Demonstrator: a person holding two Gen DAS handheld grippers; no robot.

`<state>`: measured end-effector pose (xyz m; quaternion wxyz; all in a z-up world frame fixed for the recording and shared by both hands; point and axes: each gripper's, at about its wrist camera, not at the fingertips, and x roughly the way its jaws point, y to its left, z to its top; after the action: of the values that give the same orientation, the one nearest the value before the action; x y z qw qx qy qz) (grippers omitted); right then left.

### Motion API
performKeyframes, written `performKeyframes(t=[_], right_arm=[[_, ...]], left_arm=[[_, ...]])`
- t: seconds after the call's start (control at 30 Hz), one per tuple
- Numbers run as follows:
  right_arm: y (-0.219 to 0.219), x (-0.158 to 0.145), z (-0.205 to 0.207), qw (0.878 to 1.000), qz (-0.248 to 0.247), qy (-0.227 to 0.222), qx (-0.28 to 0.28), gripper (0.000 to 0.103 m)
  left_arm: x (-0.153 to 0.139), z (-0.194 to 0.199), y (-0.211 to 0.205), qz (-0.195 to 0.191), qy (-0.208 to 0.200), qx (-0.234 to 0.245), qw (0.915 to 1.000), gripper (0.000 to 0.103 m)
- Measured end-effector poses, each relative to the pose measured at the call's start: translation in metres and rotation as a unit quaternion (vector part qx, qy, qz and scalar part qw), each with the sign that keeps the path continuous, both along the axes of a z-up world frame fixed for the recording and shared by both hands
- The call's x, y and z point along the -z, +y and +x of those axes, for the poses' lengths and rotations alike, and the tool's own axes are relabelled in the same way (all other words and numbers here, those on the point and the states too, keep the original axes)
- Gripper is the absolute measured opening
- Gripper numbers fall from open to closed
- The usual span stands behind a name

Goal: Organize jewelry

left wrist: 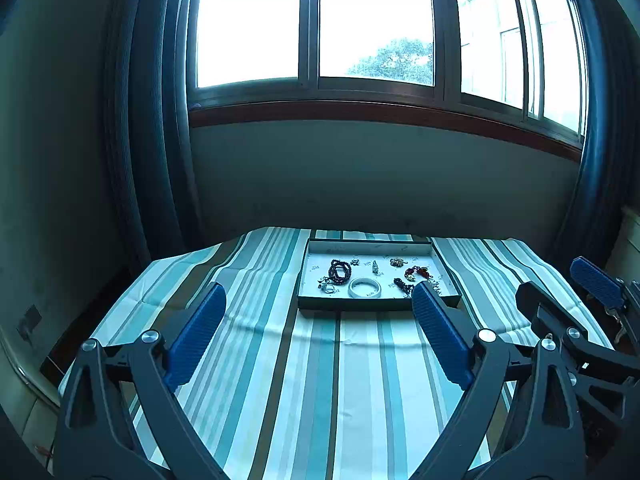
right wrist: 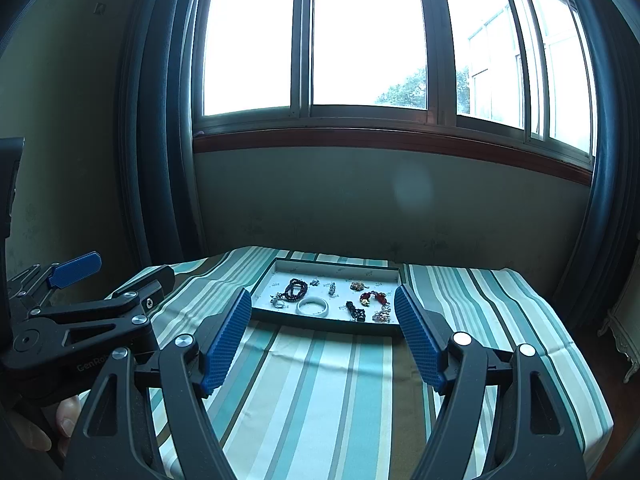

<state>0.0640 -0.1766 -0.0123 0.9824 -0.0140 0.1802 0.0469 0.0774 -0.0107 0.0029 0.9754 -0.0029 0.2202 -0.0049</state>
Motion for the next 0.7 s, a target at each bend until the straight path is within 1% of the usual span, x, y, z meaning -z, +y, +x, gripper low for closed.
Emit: performKeyframes(t=[0.7], right_arm=[[-0.0015, -0.004, -0.0018, 1.0, -0.003, -0.004, 0.0, 0.073]], left_arm=[[-0.0043, -0.0042, 0.0006, 0.001, -0.006, 0.0, 1.0, 0.094]])
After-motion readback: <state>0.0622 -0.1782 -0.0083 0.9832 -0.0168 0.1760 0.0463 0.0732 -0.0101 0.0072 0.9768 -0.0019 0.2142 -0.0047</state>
